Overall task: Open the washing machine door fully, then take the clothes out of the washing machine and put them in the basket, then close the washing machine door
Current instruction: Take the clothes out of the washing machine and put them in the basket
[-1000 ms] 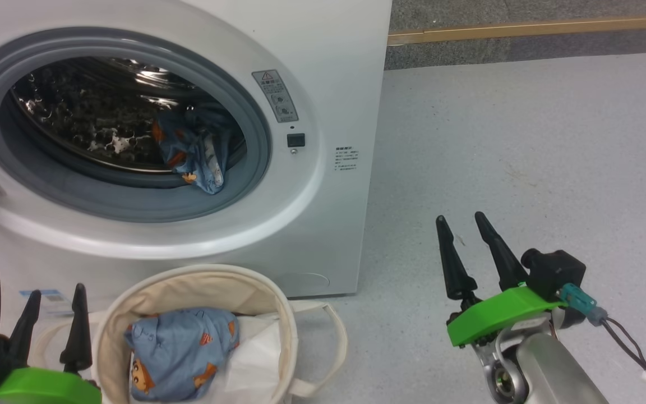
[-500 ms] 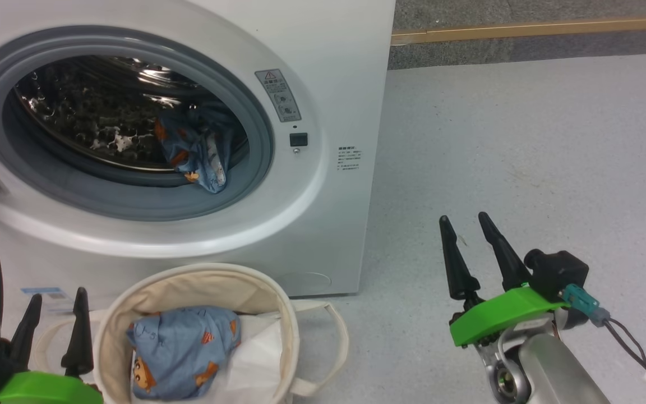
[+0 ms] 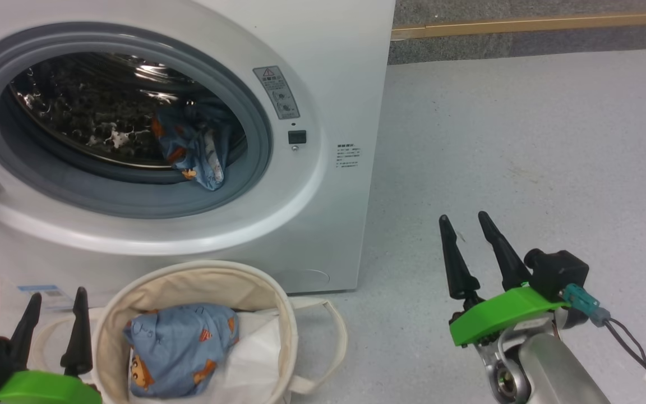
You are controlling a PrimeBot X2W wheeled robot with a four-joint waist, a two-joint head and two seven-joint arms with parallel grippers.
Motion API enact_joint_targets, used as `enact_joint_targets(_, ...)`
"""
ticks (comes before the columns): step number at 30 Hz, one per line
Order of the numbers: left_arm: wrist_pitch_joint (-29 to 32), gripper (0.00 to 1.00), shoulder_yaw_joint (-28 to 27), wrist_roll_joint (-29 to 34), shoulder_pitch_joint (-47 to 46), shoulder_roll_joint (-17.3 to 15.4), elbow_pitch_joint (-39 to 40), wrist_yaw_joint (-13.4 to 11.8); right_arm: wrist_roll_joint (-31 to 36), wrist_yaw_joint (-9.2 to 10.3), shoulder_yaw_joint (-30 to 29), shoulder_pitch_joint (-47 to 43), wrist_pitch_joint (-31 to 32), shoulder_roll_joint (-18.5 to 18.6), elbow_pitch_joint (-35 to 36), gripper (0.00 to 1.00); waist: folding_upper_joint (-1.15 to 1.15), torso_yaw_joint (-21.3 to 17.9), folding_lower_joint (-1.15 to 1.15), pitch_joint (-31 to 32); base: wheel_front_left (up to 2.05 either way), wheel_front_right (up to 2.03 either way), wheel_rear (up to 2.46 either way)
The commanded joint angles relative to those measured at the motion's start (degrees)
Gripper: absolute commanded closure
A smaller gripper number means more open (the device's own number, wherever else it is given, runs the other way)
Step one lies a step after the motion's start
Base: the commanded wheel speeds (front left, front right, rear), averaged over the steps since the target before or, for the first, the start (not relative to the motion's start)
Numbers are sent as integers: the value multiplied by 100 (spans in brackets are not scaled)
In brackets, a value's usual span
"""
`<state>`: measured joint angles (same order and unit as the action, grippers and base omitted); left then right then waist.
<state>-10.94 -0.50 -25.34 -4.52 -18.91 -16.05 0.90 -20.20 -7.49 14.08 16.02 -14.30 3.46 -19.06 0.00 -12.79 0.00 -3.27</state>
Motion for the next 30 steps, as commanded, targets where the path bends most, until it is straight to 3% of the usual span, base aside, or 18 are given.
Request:
enact_joint_targets(1, -20, 0, -185, 44, -250, -289, 177, -111, 0, 0, 112, 77, -70, -58, 219, 0, 0, -18, 0, -23, 0, 0, 0)
enact_joint_targets(9, 68, 0, -48, 105, -546, -346, 117, -93, -44, 0, 121, 136, -70, -58, 286, 0, 0, -69, 0, -192, 0, 0, 0)
enact_joint_targets(17, 357, 0, 366, 170, -1630, -432, -172, 245, -132, 0, 96, 262, -70, -58, 506, 0, 0, -191, 0, -580, 0, 0, 0)
enact_joint_targets(30, 1061, 0, 1242, 312, -4311, -606, -2033, 618, -261, 0, 112, 616, -70, -58, 839, 0, 0, -790, 0, -1659, 0, 0, 0)
